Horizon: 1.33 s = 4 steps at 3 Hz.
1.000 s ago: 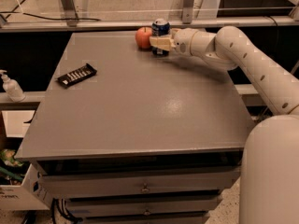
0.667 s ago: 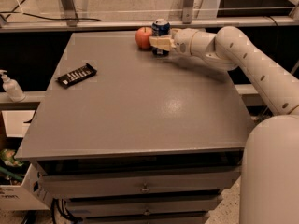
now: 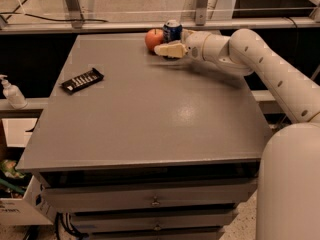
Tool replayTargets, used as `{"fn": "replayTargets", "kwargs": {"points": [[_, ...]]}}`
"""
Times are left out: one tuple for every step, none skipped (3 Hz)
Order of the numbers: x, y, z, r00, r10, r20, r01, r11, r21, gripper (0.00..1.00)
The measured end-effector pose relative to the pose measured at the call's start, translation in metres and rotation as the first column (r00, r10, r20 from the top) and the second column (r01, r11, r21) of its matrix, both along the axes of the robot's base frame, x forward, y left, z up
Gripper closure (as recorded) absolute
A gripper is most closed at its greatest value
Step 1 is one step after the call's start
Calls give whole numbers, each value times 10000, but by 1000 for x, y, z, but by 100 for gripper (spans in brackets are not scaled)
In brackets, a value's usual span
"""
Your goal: Move pepsi can near apple
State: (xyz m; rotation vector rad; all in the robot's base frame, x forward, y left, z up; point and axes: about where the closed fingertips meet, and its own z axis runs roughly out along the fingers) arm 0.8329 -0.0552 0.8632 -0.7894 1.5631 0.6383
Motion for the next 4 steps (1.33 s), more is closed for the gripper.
{"fn": "replayTargets", "kwargs": {"points": [[-1,-2,1,10000,6,14,-6,10000,-28,0],[-13,-20,9,9999,-64,141,66,9999,-132,0],[-42,-53,20,9984,-332,460,346,9989,-312,0],[-80,-99,25,9940,-865,671,883,9958,-243,0]]}}
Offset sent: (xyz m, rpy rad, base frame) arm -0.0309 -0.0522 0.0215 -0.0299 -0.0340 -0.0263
